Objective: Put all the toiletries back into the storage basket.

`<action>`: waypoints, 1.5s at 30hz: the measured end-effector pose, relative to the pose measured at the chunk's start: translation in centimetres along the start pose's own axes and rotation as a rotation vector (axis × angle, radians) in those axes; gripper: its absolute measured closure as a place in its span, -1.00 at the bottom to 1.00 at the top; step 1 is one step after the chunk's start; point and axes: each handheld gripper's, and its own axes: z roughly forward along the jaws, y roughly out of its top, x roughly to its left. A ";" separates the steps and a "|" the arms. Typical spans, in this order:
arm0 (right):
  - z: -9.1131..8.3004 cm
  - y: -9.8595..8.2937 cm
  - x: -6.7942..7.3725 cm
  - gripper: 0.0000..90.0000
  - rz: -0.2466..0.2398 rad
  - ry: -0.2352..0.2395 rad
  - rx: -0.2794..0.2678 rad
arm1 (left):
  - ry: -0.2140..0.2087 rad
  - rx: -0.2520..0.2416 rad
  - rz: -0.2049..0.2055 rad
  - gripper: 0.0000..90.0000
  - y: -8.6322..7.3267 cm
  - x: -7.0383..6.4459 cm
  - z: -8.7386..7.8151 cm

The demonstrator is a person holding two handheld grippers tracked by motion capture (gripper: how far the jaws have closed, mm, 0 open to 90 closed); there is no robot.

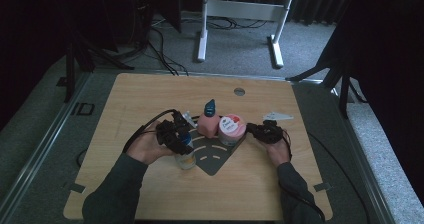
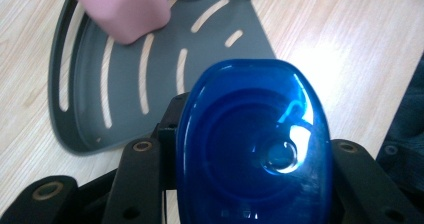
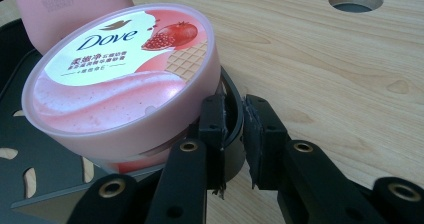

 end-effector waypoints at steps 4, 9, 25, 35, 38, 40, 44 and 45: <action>0.0 0.0 0.0 0.75 -0.001 0.000 -0.001 | -0.002 0.002 0.011 0.23 0.6 -0.3 0.2; 0.0 0.0 0.0 0.75 -0.001 0.001 0.000 | -0.007 -0.002 0.014 0.23 1.2 -0.4 0.5; 0.0 0.0 0.0 0.75 -0.001 0.000 -0.001 | 0.013 -0.015 -0.022 0.23 3.2 -0.1 1.4; 0.0 0.0 0.0 0.76 -0.001 0.000 -0.001 | 0.018 -0.015 -0.034 0.23 4.5 -0.1 2.2; 0.0 0.0 0.0 0.76 -0.001 0.000 -0.002 | 0.011 -0.014 -0.033 0.23 4.9 -0.1 2.5; 0.0 0.0 0.0 0.76 0.000 0.000 -0.002 | 0.010 -0.013 -0.036 0.23 5.1 -0.1 2.7; 0.0 0.0 0.0 0.76 0.000 0.000 -0.002 | 0.011 -0.009 -0.048 0.23 5.4 0.0 3.1; 0.0 0.0 0.0 0.76 0.000 0.000 -0.002 | 0.011 -0.005 -0.047 0.23 5.5 0.0 3.2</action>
